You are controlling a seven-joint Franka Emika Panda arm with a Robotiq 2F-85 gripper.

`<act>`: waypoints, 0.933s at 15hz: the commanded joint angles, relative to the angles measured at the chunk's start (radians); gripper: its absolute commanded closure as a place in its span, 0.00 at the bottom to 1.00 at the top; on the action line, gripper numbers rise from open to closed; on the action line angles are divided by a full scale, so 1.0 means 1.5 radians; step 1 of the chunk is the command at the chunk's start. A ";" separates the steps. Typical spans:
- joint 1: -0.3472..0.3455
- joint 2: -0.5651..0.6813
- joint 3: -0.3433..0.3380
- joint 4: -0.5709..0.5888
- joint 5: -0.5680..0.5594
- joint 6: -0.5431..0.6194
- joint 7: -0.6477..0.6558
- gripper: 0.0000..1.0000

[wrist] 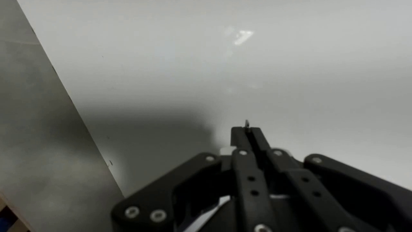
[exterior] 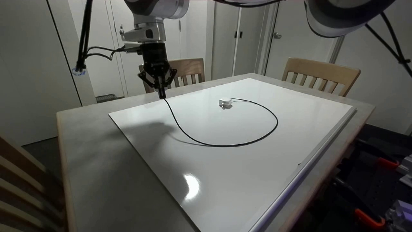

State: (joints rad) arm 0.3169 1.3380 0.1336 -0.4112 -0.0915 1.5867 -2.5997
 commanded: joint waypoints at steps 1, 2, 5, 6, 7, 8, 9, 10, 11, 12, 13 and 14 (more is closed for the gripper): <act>0.000 0.000 0.000 0.000 0.000 0.000 0.001 0.94; 0.000 0.001 0.000 0.000 0.000 -0.001 0.001 0.94; 0.000 0.001 0.000 0.000 0.000 -0.001 0.001 0.94; 0.000 0.001 0.000 0.000 0.000 -0.001 0.001 0.94; 0.000 0.001 0.000 0.000 0.000 -0.001 0.001 0.94; 0.000 0.001 0.000 0.000 0.000 -0.001 0.001 0.94; 0.000 0.001 0.000 0.000 0.000 -0.001 0.001 0.98; -0.002 -0.001 0.009 -0.004 -0.009 0.001 0.001 0.98; -0.007 -0.007 0.050 -0.016 -0.054 0.015 0.001 0.98; -0.010 -0.013 0.081 -0.028 -0.089 0.023 0.001 0.98; -0.020 -0.031 0.144 -0.062 -0.160 0.040 0.001 0.98; -0.032 -0.049 0.196 -0.103 -0.219 0.061 0.001 0.98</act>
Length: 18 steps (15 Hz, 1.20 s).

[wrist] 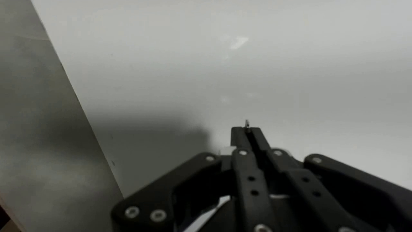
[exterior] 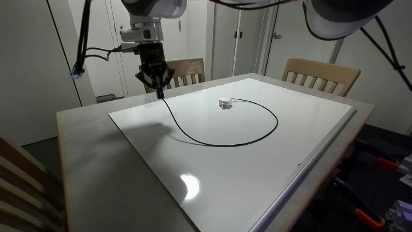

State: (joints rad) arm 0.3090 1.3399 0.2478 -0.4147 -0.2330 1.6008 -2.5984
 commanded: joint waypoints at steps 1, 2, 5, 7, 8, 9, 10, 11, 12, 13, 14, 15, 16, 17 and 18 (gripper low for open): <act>-0.045 -0.065 0.175 -0.141 -0.182 0.077 0.000 0.98; -0.057 -0.063 0.233 -0.159 -0.241 0.086 0.000 0.98; -0.122 -0.054 0.399 -0.237 -0.402 0.116 0.000 0.98; -0.171 -0.035 0.507 -0.294 -0.478 0.131 0.000 0.98; -0.102 -0.024 0.426 -0.193 -0.429 0.096 0.000 0.94; -0.124 -0.025 0.466 -0.221 -0.454 0.101 0.000 0.94; -0.137 -0.025 0.486 -0.239 -0.463 0.107 0.000 0.94; -0.145 -0.025 0.494 -0.249 -0.465 0.111 0.000 0.94; -0.149 -0.025 0.496 -0.254 -0.465 0.113 0.000 0.94; -0.155 -0.025 0.506 -0.267 -0.472 0.116 0.000 0.98; -0.160 -0.024 0.518 -0.275 -0.479 0.115 0.000 0.98; -0.162 -0.022 0.526 -0.279 -0.483 0.117 0.000 0.98; -0.166 -0.018 0.541 -0.288 -0.491 0.119 0.000 0.98; -0.171 -0.015 0.557 -0.297 -0.502 0.119 0.000 0.98; -0.175 -0.009 0.573 -0.305 -0.515 0.121 0.000 0.98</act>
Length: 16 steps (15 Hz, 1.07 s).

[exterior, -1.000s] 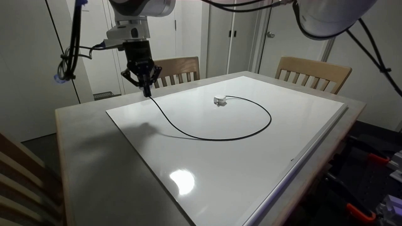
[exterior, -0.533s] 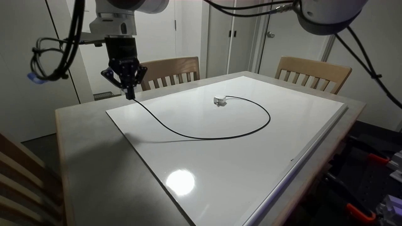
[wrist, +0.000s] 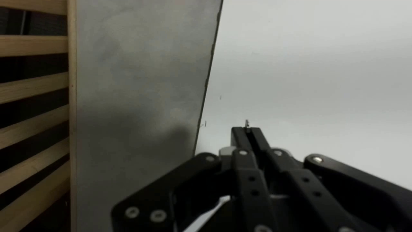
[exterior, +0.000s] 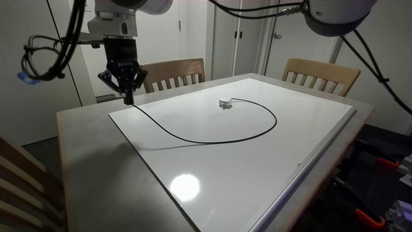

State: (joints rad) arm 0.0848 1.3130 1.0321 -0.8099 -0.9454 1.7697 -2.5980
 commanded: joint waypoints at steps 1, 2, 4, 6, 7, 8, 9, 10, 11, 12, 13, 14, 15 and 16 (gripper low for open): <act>-0.030 0.015 0.066 -0.049 -0.054 0.007 0.000 0.98; -0.034 0.021 0.084 -0.060 -0.073 0.005 0.000 0.98; -0.044 0.037 0.123 -0.080 -0.110 0.001 0.000 0.98; -0.052 0.057 0.160 -0.097 -0.150 -0.002 0.000 0.98; -0.056 0.068 0.180 -0.105 -0.170 -0.006 0.000 0.98; -0.062 0.080 0.201 -0.117 -0.193 -0.009 0.000 0.98; -0.066 0.092 0.218 -0.125 -0.214 -0.012 0.000 0.98; -0.070 0.103 0.237 -0.135 -0.234 -0.015 0.000 0.98; -0.072 0.115 0.252 -0.141 -0.252 -0.019 0.000 0.98; -0.075 0.125 0.267 -0.149 -0.268 -0.022 0.000 0.98; -0.080 0.103 0.236 -0.170 -0.233 -0.006 0.000 0.98; -0.080 0.108 0.240 -0.171 -0.235 -0.009 0.000 0.98; -0.081 0.108 0.240 -0.171 -0.233 -0.012 0.000 0.98; -0.082 0.108 0.239 -0.173 -0.234 -0.012 0.000 0.69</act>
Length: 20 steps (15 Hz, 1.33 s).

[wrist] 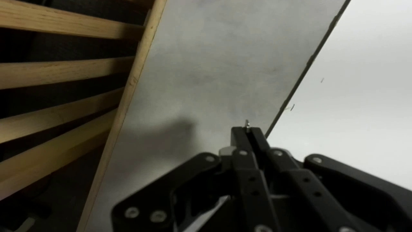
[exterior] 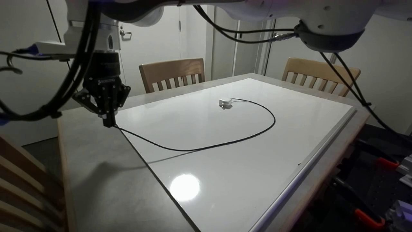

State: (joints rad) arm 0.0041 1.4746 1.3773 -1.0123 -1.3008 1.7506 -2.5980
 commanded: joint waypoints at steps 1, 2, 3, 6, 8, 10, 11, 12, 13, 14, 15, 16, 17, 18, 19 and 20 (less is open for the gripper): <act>-0.028 0.000 0.010 -0.034 0.003 -0.002 0.000 0.68; -0.028 0.000 0.011 -0.031 0.002 -0.005 0.000 0.62; -0.029 0.000 0.012 -0.027 -0.001 -0.009 0.000 0.56; -0.034 0.000 0.017 -0.019 -0.012 -0.021 0.000 0.33; -0.039 -0.001 0.019 -0.014 -0.016 -0.027 0.000 0.19; -0.035 -0.002 0.020 0.010 -0.015 -0.046 0.000 0.05; -0.029 -0.002 0.019 0.031 -0.011 -0.059 0.000 0.02; -0.016 -0.007 0.012 0.063 0.005 -0.079 0.000 0.00; -0.004 -0.010 0.006 0.096 0.017 -0.099 -0.004 0.00; 0.012 -0.067 -0.095 0.111 0.130 -0.077 -0.004 0.00; 0.016 -0.074 -0.113 0.121 0.169 -0.092 -0.009 0.00; 0.004 -0.039 -0.050 0.124 0.116 -0.130 0.009 0.00; 0.006 -0.049 -0.065 0.127 0.131 -0.135 0.012 0.00; 0.003 -0.050 -0.060 0.125 0.131 -0.147 0.024 0.00; 0.002 -0.051 -0.060 0.123 0.131 -0.155 0.037 0.00; -0.003 -0.052 -0.059 0.116 0.129 -0.155 0.050 0.00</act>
State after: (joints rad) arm -0.0016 1.4085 1.2876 -0.8405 -1.1224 1.5546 -2.5648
